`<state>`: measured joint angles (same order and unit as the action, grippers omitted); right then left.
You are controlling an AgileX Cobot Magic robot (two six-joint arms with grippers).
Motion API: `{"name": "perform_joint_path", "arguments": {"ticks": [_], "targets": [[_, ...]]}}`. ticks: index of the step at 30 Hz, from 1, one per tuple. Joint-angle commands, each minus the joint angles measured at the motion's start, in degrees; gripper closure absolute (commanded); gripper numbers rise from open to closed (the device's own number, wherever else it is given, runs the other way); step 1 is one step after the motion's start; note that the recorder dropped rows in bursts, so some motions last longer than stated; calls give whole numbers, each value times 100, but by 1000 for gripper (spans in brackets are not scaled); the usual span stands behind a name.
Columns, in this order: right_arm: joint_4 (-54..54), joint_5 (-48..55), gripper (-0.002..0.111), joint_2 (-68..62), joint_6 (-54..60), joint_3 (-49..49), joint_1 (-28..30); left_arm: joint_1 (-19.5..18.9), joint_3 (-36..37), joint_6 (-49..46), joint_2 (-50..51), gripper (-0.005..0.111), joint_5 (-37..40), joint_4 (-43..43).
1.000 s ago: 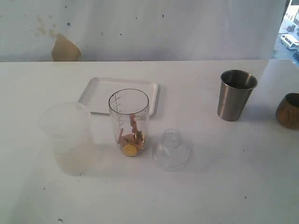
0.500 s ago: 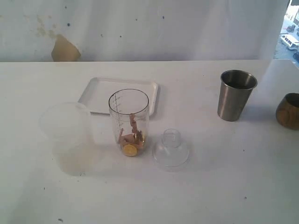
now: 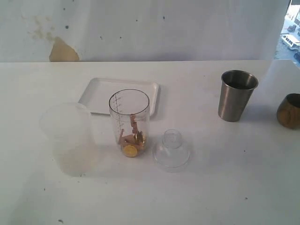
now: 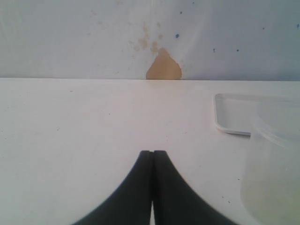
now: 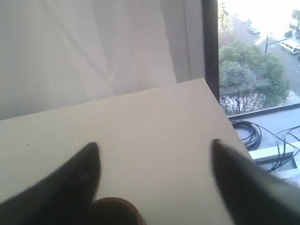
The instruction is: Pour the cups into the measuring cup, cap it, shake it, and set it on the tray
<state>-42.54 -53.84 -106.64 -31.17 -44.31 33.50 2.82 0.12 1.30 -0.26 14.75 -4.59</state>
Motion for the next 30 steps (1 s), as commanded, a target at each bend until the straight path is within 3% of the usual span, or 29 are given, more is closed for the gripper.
{"name": "perform_joint_path", "arguments": {"ticks": [1, 6, 14, 22, 30], "targets": [[-1117, 270, 3, 424, -648, 44, -151, -11, -12, -4, 26, 3, -14, 69], [-1555, 859, 3, 75, -377, 83, -663, -11, -12, -4, 26, 3, -14, 69], [-879, 1347, 3, -611, 394, 113, -779, -11, -12, -4, 26, 3, -14, 69], [-1296, 472, 3, -557, 266, 101, -779, -11, -12, -4, 26, 3, -14, 69], [-1525, 342, 3, 67, -188, 101, -779, -11, -12, -4, 26, 3, -14, 69]]}}
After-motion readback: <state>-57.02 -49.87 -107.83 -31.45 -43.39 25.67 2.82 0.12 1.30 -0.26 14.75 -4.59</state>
